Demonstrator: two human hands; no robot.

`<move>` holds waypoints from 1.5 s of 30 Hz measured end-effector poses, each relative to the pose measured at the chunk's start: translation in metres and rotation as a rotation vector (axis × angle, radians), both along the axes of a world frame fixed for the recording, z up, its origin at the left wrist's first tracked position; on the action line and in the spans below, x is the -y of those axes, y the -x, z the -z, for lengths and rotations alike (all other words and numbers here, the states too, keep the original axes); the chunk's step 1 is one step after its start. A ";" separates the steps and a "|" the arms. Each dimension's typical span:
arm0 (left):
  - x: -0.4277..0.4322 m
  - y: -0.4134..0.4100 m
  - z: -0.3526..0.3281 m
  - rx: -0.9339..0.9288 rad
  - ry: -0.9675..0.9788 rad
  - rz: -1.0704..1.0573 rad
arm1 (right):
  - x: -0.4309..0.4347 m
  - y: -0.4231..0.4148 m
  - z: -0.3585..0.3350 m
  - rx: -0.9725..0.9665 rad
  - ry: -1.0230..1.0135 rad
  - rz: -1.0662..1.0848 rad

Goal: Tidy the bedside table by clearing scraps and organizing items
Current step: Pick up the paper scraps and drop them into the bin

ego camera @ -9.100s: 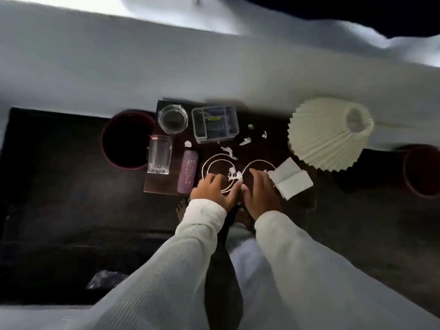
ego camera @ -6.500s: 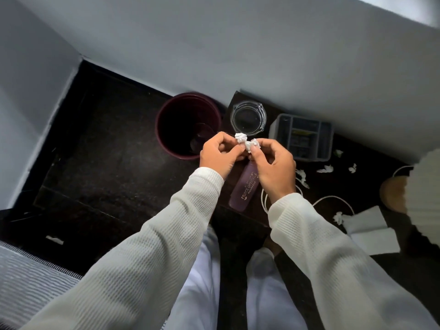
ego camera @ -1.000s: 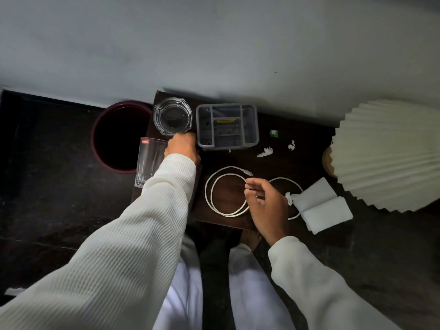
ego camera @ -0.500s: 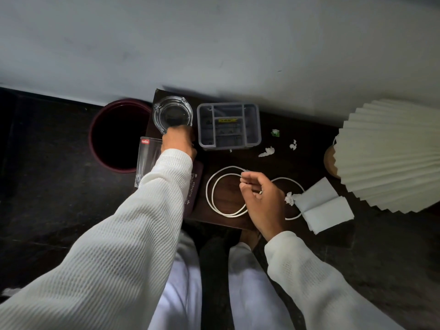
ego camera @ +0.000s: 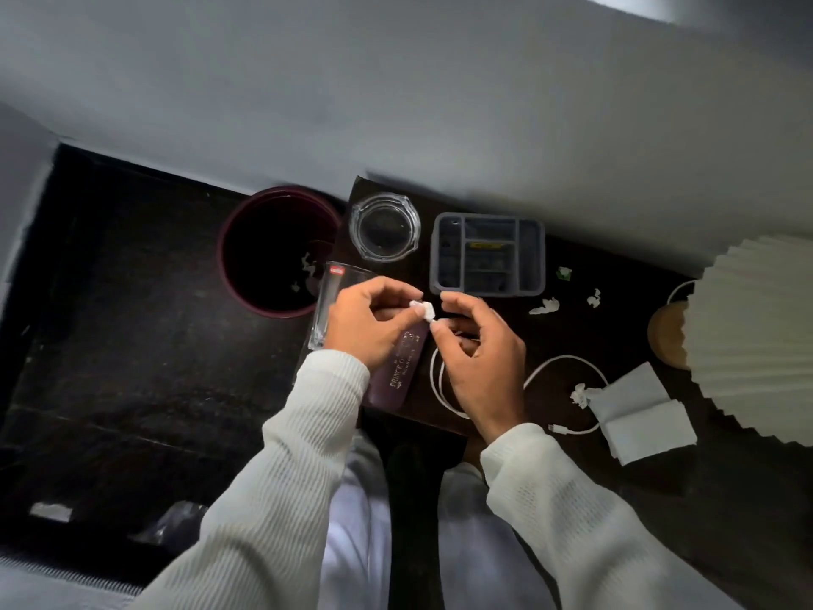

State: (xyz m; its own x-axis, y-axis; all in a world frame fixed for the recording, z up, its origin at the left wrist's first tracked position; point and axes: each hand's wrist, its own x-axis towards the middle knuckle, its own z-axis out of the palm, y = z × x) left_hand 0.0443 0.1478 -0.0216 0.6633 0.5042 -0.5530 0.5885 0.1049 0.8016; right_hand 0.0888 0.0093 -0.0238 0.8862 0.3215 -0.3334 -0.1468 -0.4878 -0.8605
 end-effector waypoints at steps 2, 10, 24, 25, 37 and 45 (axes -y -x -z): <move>-0.005 0.007 -0.003 0.047 0.064 -0.006 | -0.014 0.003 -0.003 0.002 -0.017 -0.038; -0.051 0.022 -0.003 0.063 0.056 -0.103 | -0.057 0.009 -0.007 0.115 0.020 -0.124; -0.165 0.065 0.052 -0.087 0.038 -0.554 | -0.187 0.005 0.024 0.111 0.107 -0.285; -0.169 0.067 0.053 -0.087 0.039 -0.559 | -0.196 0.006 0.027 0.118 0.126 -0.303; -0.157 0.080 0.046 -0.081 0.002 -0.550 | -0.197 0.009 0.038 0.083 0.156 -0.274; -0.074 0.039 0.010 0.047 -0.002 -0.445 | -0.094 0.013 0.001 0.187 0.080 -0.067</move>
